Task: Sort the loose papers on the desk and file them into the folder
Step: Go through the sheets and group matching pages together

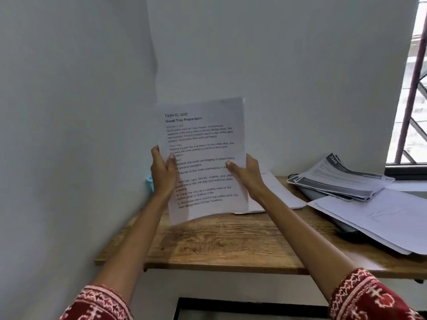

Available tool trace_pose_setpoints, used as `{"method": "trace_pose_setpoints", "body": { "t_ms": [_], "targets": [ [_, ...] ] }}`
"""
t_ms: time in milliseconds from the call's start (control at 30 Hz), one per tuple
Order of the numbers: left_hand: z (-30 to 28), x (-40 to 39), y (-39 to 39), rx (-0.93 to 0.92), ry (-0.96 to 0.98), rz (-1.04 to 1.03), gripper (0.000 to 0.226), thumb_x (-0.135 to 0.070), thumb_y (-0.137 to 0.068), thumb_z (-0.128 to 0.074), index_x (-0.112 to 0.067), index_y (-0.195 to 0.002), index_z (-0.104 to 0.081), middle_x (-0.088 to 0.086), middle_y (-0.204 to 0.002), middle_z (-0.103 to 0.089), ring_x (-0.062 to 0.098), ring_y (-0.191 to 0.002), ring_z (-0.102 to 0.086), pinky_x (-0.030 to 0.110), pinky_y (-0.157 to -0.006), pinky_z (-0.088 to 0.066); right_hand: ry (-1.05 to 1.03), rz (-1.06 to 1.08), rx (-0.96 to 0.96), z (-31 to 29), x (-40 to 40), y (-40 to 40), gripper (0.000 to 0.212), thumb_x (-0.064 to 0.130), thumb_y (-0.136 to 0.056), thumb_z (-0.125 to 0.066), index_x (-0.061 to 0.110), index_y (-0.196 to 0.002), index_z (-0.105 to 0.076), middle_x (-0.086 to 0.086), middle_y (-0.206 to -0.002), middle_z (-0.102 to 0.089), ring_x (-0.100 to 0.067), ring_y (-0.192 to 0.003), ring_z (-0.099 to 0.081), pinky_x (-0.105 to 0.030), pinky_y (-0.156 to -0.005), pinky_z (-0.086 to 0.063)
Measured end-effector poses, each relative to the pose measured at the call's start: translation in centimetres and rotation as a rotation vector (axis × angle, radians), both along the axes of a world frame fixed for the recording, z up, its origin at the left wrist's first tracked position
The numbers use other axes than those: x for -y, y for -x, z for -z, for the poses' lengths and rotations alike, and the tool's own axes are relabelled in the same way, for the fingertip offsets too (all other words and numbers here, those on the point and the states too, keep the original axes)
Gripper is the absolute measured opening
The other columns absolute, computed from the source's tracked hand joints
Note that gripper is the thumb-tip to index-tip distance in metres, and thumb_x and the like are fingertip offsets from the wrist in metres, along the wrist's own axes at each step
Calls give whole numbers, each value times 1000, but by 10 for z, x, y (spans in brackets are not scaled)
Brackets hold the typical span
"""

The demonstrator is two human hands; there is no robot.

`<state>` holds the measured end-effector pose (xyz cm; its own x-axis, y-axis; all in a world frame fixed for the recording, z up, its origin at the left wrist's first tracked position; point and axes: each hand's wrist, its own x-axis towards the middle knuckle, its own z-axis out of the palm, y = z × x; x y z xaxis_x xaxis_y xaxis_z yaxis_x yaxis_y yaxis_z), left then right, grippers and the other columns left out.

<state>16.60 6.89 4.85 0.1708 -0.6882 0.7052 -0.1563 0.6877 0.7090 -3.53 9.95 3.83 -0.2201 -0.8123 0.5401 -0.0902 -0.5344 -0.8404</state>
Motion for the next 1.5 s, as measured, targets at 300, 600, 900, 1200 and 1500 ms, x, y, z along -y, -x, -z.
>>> {"method": "trace_pose_setpoints", "body": {
  "t_ms": [300, 600, 900, 1200, 1500],
  "targets": [
    [62, -23, -3, 191, -170, -188, 16, -7, -99, -36, 0, -114, -37, 9, -97, -55, 20, -82, -53, 15, -51, -35, -85, 106, -34, 51, -18, -29, 36, 13, -88, -65, 14, -121, -51, -1, -112, -63, -21, -107, -61, -33, -89, -52],
    [74, -3, -63, 980, -933, -391, 34, -17, -96, -44, -3, -126, -51, 11, -125, -56, 26, -111, -55, 32, -90, -42, -567, 119, -598, 73, -28, -83, 75, 19, -81, -69, 3, -142, -27, -9, -136, -46, -23, -121, -48, -31, -96, -45],
    [83, -1, -91, 1106, -890, -656, 47, -18, -96, -42, -1, -138, -32, 20, -141, -34, 32, -130, -35, 41, -105, -33, -644, 48, -958, 64, -17, -124, 51, 27, -90, -61, 3, -132, -43, -11, -135, -50, -23, -121, -49, -27, -89, -41],
    [87, 1, -81, 1404, -732, -782, 42, -21, -96, -43, -10, -136, -41, 16, -141, -33, 32, -132, -30, 43, -108, -30, -557, 268, -1199, 68, 1, -132, 72, 58, -89, -51, 3, -134, -41, -12, -133, -52, -27, -120, -50, -33, -90, -43],
    [45, 13, 33, 812, -593, -232, 40, -7, -92, -48, 2, -131, -41, 21, -133, -48, 33, -122, -46, 34, -97, -40, -505, 587, -877, 54, 17, -32, 59, 51, -94, -45, 7, -132, -43, -17, -130, -49, -32, -120, -46, -39, -92, -41]
  ]
}}
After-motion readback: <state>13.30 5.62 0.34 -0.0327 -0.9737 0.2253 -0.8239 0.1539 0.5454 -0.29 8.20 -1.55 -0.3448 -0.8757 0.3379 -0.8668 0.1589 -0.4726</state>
